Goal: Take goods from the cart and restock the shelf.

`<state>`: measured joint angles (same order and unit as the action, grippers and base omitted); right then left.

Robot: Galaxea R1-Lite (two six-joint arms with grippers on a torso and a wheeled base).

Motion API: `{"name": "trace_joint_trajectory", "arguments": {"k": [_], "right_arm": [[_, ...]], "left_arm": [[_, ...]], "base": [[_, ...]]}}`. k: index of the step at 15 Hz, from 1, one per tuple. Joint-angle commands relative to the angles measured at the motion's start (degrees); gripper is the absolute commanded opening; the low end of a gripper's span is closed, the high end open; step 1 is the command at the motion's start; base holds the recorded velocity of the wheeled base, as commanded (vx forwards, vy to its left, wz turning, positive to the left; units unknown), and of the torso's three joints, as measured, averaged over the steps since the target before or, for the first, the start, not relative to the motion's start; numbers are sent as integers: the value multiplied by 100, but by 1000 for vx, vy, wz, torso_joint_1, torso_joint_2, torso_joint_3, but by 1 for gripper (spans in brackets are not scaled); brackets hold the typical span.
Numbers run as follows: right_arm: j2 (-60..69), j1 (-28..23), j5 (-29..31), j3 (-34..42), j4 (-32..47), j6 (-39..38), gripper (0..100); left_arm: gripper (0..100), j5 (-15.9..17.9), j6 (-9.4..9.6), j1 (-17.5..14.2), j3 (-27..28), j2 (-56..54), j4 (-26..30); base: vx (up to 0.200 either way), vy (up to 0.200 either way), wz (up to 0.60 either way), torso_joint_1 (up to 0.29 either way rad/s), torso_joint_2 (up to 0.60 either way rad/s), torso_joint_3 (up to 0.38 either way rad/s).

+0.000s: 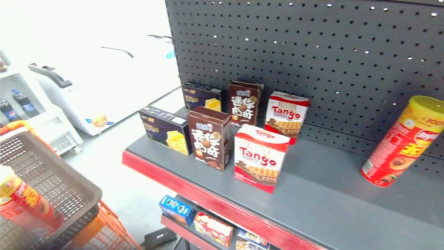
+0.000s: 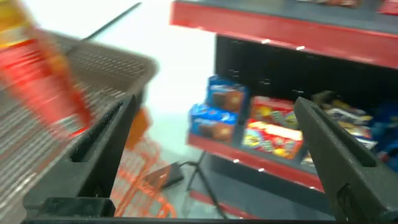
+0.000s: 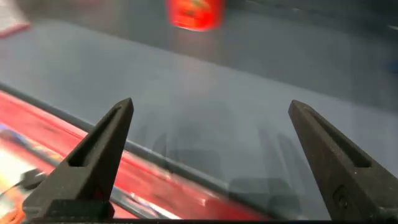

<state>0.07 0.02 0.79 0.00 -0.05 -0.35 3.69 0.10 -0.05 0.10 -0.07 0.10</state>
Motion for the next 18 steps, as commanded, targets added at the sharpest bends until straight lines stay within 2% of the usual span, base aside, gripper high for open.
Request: {"name": "trace_joint_trajectory", "arguments": {"k": [1,4,12,13,14,15,16,17,18], "right_arm": [[-7,6,0,0,-4,0,100],[-7,6,0,0,-4,0,100],[-7,6,0,0,-4,0,100],[-7,6,0,0,-4,0,100],[-7,6,0,0,-4,0,100],[-7,6,0,0,-4,0,100],[-7,6,0,0,-4,0,100],[-7,6,0,0,-4,0,100],[-7,6,0,0,-4,0,100]], "left_arm": [[100,0,-1,-4,-1,7,-1],[100,-27,-1,-4,-1,7,-1],[100,-53,17,-4,105,7,-10],[100,-18,61,14,447,7,43],[100,-35,157,93,1396,886,438],[100,-150,201,49,1871,1422,605],[100,-246,228,22,2021,1748,641],[100,-352,412,-13,2012,2319,623],[100,-369,482,-4,2091,2732,588]], "base": [[0,0,600,2,2,7],[0,0,600,2,2,-1],[0,0,0,0,0,0],[0,0,0,0,0,0],[0,0,0,0,0,0],[0,0,0,0,0,0],[0,0,0,0,0,0],[0,0,0,0,0,0],[0,0,0,0,0,0]]}}
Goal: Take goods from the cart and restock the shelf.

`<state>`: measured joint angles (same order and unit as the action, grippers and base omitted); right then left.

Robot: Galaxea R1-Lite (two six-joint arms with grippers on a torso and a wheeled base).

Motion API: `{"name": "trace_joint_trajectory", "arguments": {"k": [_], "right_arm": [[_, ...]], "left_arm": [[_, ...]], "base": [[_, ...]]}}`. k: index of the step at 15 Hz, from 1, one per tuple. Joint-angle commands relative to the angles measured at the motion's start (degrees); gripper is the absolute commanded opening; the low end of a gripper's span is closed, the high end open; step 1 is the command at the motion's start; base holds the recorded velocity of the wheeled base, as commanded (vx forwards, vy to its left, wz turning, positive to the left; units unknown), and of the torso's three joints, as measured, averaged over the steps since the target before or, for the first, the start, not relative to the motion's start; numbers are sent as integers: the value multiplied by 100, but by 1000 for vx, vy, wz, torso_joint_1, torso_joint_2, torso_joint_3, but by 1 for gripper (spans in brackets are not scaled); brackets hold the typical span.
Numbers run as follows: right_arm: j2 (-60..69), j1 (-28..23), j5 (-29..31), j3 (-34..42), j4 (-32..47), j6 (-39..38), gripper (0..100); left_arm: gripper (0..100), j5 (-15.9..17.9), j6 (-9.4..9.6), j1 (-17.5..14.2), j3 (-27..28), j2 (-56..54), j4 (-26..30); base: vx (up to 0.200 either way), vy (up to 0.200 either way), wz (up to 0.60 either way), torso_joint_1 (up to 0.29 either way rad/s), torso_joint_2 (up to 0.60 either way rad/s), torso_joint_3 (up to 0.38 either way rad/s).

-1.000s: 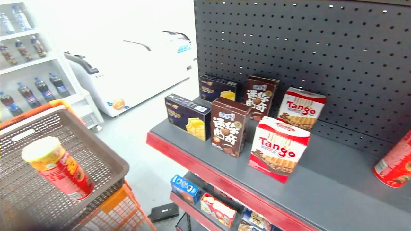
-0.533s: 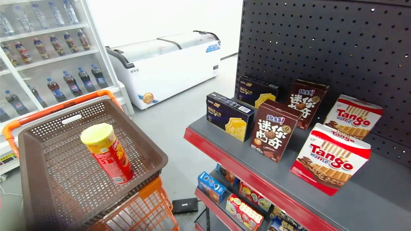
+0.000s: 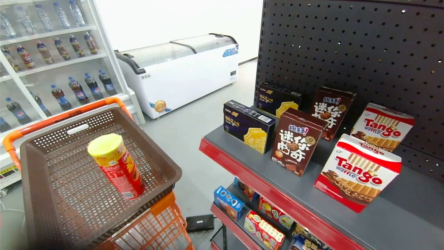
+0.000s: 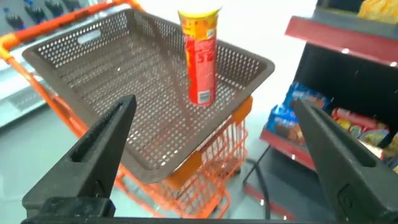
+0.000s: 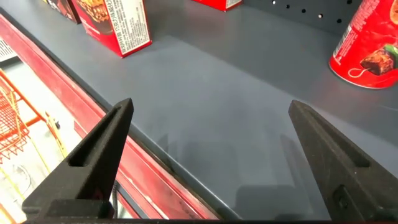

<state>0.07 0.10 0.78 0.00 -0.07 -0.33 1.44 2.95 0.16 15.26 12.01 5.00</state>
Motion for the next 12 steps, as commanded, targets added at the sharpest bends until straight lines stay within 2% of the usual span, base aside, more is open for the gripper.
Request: {"name": "trace_joint_trajectory", "arguments": {"k": [1,2,3,4,5,6,8,12], "right_arm": [[-7,-1,1,0,-1,-2,100],[-7,-1,1,0,-1,-2,100],[-7,-1,1,0,-1,-2,100],[-7,-1,1,0,-1,-2,100],[-7,-1,1,0,-1,-2,100],[-7,-1,1,0,-1,-2,100],[-7,-1,1,0,-1,-2,100],[-7,-1,1,0,-1,-2,100]], "left_arm": [[100,-144,197,-25,645,1805,80],[100,-258,206,204,820,2297,54],[100,-337,197,301,820,2420,54],[100,-451,206,-69,838,2921,-8],[100,-188,232,-587,838,3220,-104],[100,287,303,-622,785,3545,-280],[100,375,329,-649,776,4125,-755],[100,366,320,-640,495,5628,-2688]], "base": [[0,0,0,0,0,0],[0,0,0,0,0,0],[0,0,0,0,0,0],[0,0,0,0,0,0],[0,0,0,0,0,0],[0,0,0,0,0,0],[0,0,0,0,0,0],[0,0,0,0,0,0]]}}
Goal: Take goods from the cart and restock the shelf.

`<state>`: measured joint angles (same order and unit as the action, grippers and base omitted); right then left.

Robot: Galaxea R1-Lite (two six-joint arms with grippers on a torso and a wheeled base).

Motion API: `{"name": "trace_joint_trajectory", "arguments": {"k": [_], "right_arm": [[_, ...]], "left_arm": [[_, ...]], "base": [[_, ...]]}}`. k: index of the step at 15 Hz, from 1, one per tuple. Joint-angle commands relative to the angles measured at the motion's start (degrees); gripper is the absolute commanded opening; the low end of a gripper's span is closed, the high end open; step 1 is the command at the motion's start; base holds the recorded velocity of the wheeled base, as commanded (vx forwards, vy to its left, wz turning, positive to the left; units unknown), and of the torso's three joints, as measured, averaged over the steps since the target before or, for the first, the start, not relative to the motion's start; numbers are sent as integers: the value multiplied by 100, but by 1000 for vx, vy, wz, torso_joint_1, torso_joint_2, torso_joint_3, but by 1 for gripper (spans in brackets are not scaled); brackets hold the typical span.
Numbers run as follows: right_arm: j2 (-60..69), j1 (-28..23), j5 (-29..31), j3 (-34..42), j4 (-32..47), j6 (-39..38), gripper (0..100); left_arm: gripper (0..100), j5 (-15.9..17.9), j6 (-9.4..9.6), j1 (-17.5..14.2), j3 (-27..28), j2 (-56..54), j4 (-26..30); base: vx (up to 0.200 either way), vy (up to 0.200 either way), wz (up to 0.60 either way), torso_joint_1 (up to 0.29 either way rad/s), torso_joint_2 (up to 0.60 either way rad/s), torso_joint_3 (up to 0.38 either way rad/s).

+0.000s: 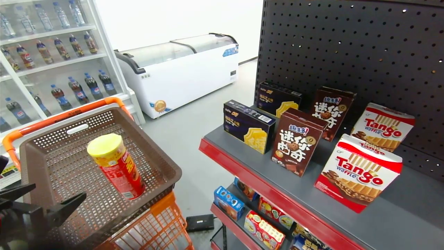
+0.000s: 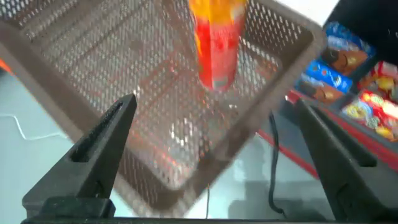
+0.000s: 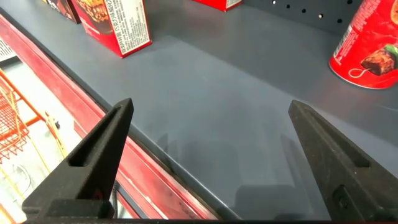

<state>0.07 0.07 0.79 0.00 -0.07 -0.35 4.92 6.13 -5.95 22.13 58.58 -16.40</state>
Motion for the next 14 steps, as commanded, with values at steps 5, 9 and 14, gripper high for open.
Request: {"name": "trace_joint_trajectory", "arguments": {"k": [5,9,14], "right_arm": [[-7,1,0,0,-1,0,100],[-7,1,0,0,-1,0,100],[-7,1,0,0,-1,0,100]], "left_arm": [[100,8,20,24,-762,2597,-2843],[100,0,-24,41,-692,3687,-4135],[100,-97,-33,173,-569,4470,-4899]], "base": [[0,0,0,0,0,0],[0,0,0,0,0,0],[0,0,0,0,0,0]]}}
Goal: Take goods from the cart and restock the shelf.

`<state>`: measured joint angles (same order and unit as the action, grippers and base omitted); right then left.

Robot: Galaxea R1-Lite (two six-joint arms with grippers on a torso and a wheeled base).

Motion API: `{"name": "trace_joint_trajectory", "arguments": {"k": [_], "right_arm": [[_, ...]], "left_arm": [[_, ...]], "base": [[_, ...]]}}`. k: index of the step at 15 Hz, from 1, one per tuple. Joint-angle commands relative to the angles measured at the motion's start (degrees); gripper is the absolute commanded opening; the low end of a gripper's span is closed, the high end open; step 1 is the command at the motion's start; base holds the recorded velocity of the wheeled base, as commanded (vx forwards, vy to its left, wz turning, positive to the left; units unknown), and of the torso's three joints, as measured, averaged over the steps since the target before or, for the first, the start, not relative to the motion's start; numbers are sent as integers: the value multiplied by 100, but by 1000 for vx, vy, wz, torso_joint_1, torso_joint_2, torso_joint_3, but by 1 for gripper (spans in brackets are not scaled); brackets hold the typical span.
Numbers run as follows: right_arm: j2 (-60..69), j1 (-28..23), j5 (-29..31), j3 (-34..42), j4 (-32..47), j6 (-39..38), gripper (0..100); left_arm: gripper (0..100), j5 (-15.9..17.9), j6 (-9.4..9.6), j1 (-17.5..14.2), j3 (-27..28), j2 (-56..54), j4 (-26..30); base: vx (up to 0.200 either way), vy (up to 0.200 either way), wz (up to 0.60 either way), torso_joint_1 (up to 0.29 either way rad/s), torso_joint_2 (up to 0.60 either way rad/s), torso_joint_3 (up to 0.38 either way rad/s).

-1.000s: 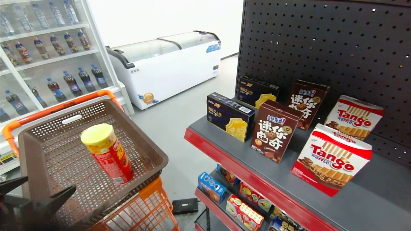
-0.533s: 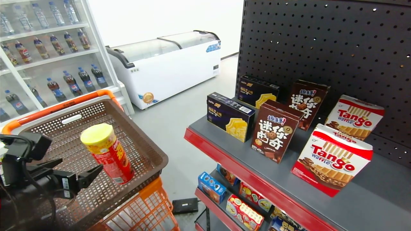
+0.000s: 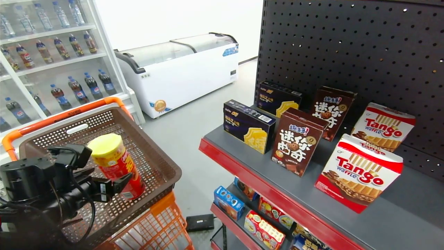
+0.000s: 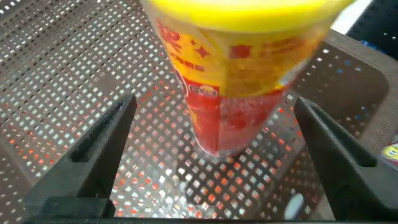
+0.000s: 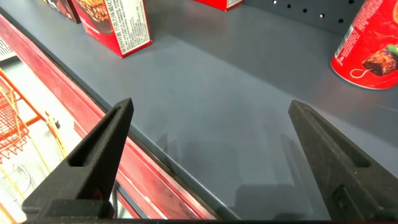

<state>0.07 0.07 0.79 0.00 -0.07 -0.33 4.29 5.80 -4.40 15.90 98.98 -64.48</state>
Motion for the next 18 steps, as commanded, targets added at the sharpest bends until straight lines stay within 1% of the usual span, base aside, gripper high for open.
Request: {"name": "trace_joint_trajectory", "arguments": {"k": [1,4,6,7,8,9,11,13,14,17,18], "right_arm": [[-7,1,0,0,-1,-2,100],[-7,1,0,0,-1,-2,100],[-7,1,0,0,-1,-2,100],[-7,1,0,0,-1,-2,100],[-7,1,0,0,-1,-2,100],[-7,1,0,0,-1,-2,100],[-7,1,0,0,-1,-2,100],[-7,1,0,0,-1,-2,100],[-7,1,0,0,-1,-2,100],[-7,1,0,0,-1,-2,100],[-7,1,0,0,-1,-2,100]], "left_arm": [[100,-130,0,18,98,535,-109],[100,-394,0,124,388,834,-232],[100,-491,0,194,564,931,-355],[100,-605,0,256,713,1001,-373],[100,-614,0,299,722,1027,-417],[0,-631,0,326,748,1027,-443],[0,-807,17,423,696,1018,-381],[0,-877,79,458,687,983,-197],[0,-869,123,554,775,834,40],[0,-781,61,862,1117,438,656],[0,-737,26,1038,1276,148,928]], "base": [[0,0,0,0,0,0],[0,0,0,0,0,0],[0,0,0,0,0,0],[0,0,0,0,0,0],[0,0,0,0,0,0],[0,0,0,0,0,0],[0,0,0,0,0,0],[0,0,0,0,0,0],[0,0,0,0,0,0],[0,0,0,0,0,0],[0,0,0,0,0,0]]}}
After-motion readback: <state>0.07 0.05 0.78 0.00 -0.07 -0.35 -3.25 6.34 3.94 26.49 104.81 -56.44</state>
